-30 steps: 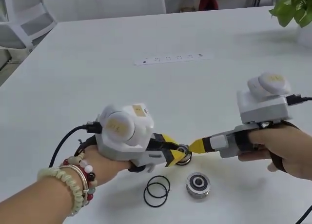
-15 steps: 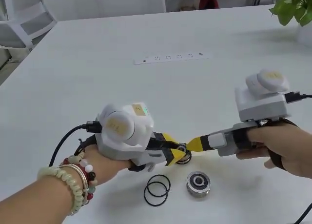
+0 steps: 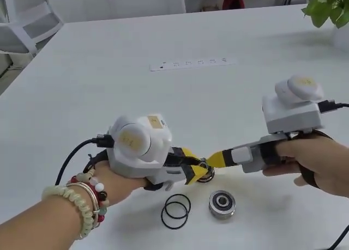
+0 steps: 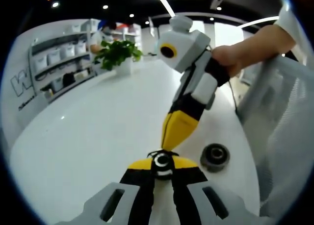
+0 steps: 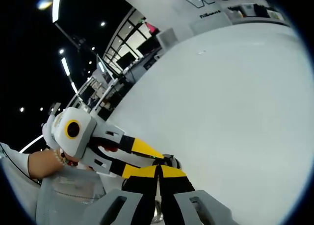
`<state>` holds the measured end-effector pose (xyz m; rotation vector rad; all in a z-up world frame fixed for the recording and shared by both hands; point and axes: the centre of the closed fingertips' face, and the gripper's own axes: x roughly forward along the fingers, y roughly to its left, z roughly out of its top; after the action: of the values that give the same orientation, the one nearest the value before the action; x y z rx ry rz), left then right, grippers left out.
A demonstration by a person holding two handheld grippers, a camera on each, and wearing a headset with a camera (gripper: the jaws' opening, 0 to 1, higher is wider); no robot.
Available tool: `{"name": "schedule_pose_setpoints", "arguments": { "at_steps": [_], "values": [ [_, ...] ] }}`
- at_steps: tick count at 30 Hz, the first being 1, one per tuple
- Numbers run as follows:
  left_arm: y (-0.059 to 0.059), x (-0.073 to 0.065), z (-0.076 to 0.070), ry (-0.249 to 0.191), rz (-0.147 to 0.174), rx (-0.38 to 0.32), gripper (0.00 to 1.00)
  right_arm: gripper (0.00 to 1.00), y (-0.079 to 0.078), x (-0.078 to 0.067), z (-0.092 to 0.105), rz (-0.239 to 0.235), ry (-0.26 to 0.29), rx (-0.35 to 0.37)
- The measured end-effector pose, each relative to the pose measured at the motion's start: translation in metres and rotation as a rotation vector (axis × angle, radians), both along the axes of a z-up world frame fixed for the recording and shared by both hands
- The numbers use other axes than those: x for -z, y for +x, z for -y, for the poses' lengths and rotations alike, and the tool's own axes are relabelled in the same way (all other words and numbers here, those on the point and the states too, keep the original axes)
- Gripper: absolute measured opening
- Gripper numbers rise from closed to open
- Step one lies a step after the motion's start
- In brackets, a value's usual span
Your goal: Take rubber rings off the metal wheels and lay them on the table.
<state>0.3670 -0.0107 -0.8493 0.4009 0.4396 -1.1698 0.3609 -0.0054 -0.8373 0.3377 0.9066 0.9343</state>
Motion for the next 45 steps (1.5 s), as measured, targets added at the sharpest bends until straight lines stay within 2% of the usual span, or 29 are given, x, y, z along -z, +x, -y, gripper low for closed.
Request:
{"name": "schedule_pose_setpoints", "arguments": {
  "at_steps": [10, 15, 17, 21, 25, 27, 30, 33, 39, 45],
  "values": [
    [-0.001, 0.000, 0.002, -0.005, 0.002, 0.004, 0.14, 0.00, 0.000, -0.003, -0.001, 0.009, 0.023, -0.011],
    [0.000, 0.000, 0.002, -0.016, 0.002, -0.006, 0.14, 0.00, 0.001, -0.001, 0.001, 0.032, 0.006, -0.017],
    [0.000, 0.000, 0.002, -0.013, 0.002, -0.007, 0.14, 0.00, 0.003, 0.002, 0.005, 0.043, -0.024, -0.011],
    [0.000, 0.000, 0.003, -0.001, 0.000, -0.011, 0.14, 0.00, 0.003, 0.008, 0.007, 0.053, -0.062, -0.015],
    [-0.001, -0.001, 0.003, 0.025, 0.005, -0.006, 0.14, 0.00, 0.004, 0.008, 0.007, 0.054, -0.064, -0.016],
    [-0.002, -0.005, 0.005, 0.028, 0.008, 0.005, 0.15, 0.00, 0.004, 0.007, 0.007, 0.058, -0.066, -0.016],
    [-0.004, -0.015, 0.008, 0.005, 0.003, 0.018, 0.19, 0.00, 0.005, 0.004, 0.007, 0.063, -0.058, -0.010],
    [-0.004, -0.030, 0.010, -0.021, 0.024, 0.026, 0.22, 0.00, 0.007, 0.002, 0.007, 0.065, -0.051, -0.002],
    [-0.003, -0.060, 0.007, -0.078, 0.037, 0.021, 0.32, 0.00, 0.009, -0.006, 0.008, 0.076, -0.029, 0.014],
    [-0.003, -0.078, 0.000, -0.089, 0.046, 0.026, 0.45, 0.00, 0.011, -0.018, 0.007, 0.094, -0.002, 0.025]
  ]
}}
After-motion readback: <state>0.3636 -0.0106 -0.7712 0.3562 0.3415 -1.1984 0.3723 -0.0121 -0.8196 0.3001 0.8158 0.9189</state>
